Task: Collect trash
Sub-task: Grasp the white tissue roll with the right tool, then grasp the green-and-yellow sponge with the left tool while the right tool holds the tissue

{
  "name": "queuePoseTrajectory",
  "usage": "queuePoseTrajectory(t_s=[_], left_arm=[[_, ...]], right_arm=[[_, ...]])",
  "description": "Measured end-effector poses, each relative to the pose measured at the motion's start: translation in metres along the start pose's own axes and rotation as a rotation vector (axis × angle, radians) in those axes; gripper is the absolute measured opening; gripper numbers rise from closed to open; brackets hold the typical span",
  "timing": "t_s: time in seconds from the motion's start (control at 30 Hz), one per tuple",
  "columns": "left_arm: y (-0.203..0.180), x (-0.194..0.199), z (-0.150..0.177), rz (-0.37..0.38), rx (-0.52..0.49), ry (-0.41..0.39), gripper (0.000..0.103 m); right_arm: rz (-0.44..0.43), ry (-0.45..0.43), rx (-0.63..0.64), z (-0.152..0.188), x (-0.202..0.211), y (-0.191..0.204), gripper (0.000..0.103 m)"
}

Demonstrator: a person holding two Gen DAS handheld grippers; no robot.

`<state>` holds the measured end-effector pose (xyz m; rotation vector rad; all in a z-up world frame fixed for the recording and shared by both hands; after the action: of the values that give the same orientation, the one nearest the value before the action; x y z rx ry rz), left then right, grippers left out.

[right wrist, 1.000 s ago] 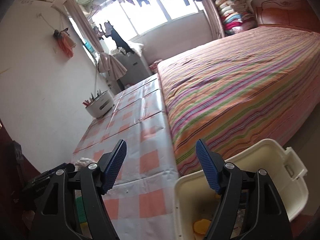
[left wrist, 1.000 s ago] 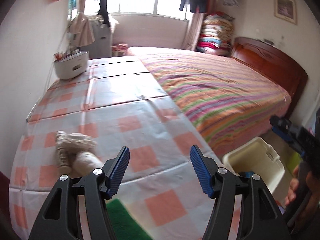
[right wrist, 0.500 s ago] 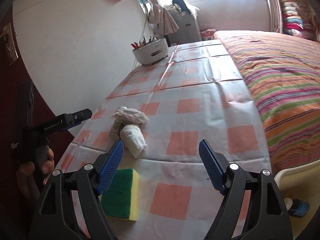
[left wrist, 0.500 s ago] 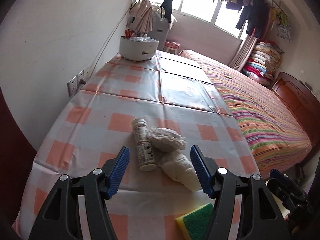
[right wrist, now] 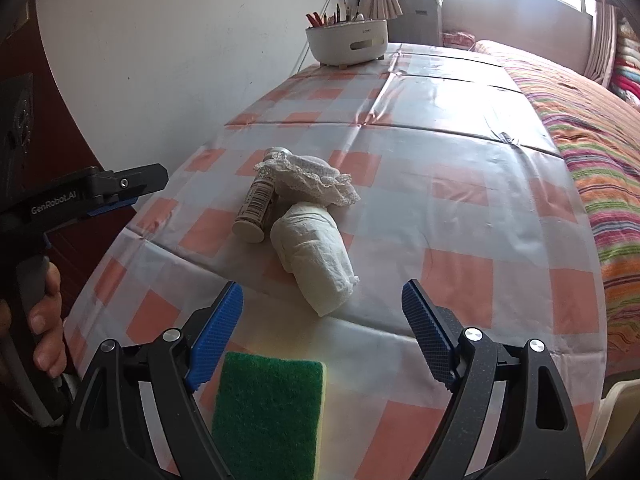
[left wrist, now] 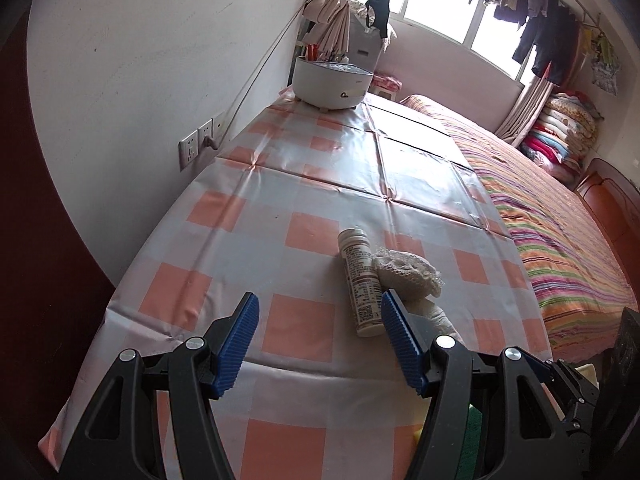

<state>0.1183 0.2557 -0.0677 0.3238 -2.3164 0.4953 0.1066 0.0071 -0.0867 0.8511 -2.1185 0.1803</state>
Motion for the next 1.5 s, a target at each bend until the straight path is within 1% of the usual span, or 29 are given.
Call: queuePoseTrajectory(t_s=[0.07, 0.2, 0.4, 0.63, 0.67, 0.73, 0.77, 0.8, 0.9, 1.0, 1.07, 1.2, 1.3, 1.4, 1.47, 1.5], left_arm=[[0.004, -0.001, 0.001, -0.004, 0.009, 0.014, 0.062], [0.007, -0.003, 0.001, -0.015, 0.01, 0.026, 0.062], [0.01, -0.005, 0.001, -0.022, 0.017, 0.035, 0.062], [0.006, -0.01, 0.004, -0.032, 0.003, 0.054, 0.062], [0.005, -0.011, 0.004, -0.034, 0.0, 0.054, 0.062], [0.004, -0.011, 0.005, -0.036, -0.004, 0.056, 0.062], [0.004, -0.012, 0.005, -0.036, -0.006, 0.056, 0.062], [0.003, -0.012, 0.005, -0.039, -0.009, 0.057, 0.062], [0.003, -0.015, 0.006, -0.048, -0.019, 0.067, 0.062], [0.003, -0.017, 0.008, -0.05, -0.017, 0.075, 0.062], [0.002, -0.018, 0.01, -0.043, -0.021, 0.086, 0.062], [-0.006, -0.017, 0.019, -0.034, -0.072, 0.116, 0.062], [-0.018, -0.015, 0.034, -0.034, -0.126, 0.138, 0.062], [-0.033, -0.014, 0.054, 0.003, -0.19, 0.177, 0.062], [-0.041, -0.015, 0.067, 0.019, -0.21, 0.2, 0.062], [-0.048, -0.015, 0.076, 0.041, -0.231, 0.221, 0.062]], right_arm=[[-0.006, 0.026, 0.011, -0.001, -0.01, 0.005, 0.081], [-0.008, 0.044, 0.03, -0.01, -0.023, 0.01, 0.081], [0.012, 0.075, 0.027, -0.019, -0.042, 0.003, 0.081], [0.024, 0.095, 0.035, -0.022, -0.052, 0.004, 0.08], [0.029, 0.102, 0.041, -0.022, -0.054, 0.005, 0.077], [0.037, 0.113, 0.053, -0.021, -0.056, 0.006, 0.066], [0.039, 0.118, 0.057, -0.02, -0.057, 0.007, 0.053], [0.041, 0.129, 0.065, -0.018, -0.06, 0.008, 0.046], [0.067, 0.126, 0.092, -0.018, -0.059, 0.008, 0.03], [0.05, 0.108, 0.063, -0.019, -0.051, 0.005, 0.025], [0.033, 0.084, 0.034, -0.021, -0.041, 0.001, 0.025], [0.009, 0.024, -0.007, -0.022, -0.013, -0.008, 0.025], [0.001, -0.03, -0.028, -0.021, 0.016, -0.014, 0.025], [-0.014, -0.067, -0.038, -0.017, 0.035, -0.016, 0.025], [-0.024, -0.081, -0.041, -0.013, 0.044, -0.015, 0.025], [-0.026, -0.086, -0.04, -0.011, 0.047, -0.015, 0.025]])
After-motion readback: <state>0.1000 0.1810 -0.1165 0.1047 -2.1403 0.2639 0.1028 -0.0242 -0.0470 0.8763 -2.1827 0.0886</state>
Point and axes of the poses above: each gripper's, at about its wrist camera, not at the fingertips, and x roughly against the way its jaws point, y to its left, z to its underside, the point moved 5 cm from there along -x, roughly the way its jaws point, and after that the axes turned 4 degrees about x, right-handed, at the moved point
